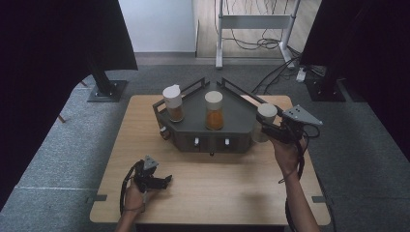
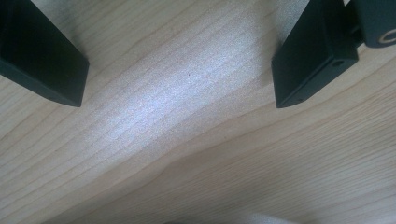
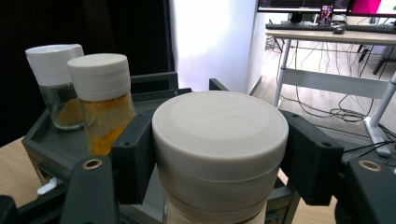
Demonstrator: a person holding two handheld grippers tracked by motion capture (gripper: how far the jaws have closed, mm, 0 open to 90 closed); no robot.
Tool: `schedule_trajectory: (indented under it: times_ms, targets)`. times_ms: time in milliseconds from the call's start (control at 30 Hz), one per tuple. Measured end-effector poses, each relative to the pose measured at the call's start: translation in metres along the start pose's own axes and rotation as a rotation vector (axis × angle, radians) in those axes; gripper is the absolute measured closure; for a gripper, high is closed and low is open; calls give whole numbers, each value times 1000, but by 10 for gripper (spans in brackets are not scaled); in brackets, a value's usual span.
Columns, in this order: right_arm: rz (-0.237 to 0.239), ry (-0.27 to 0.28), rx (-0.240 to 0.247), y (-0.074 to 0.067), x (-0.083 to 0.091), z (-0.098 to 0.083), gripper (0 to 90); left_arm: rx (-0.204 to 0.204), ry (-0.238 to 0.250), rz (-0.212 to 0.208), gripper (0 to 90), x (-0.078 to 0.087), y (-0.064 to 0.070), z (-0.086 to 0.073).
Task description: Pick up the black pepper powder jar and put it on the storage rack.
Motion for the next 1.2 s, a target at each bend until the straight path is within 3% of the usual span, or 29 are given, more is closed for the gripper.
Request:
schedule_trajectory:
  times_ms: [267,667,1200]
  targets:
    - [9,22,-18,0,-5,7,332,0,0,0,35,0,0,0]
    - [12,19,3,-5,-25,18,332,-1,0,0,34,0,0,0]
    - [12,3,25,-11,-66,31,332,-5,0,-3,34,0,0,0]
Point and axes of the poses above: each handheld gripper's, and its own axes: x roughly backward along the jaws, z roughly out of its top, y roughly to its right, the point moved 6 cm from there along -x, roughly forward along the jaws, and after that the axes turned 5 degrees about -z, right-handed, at the moved point
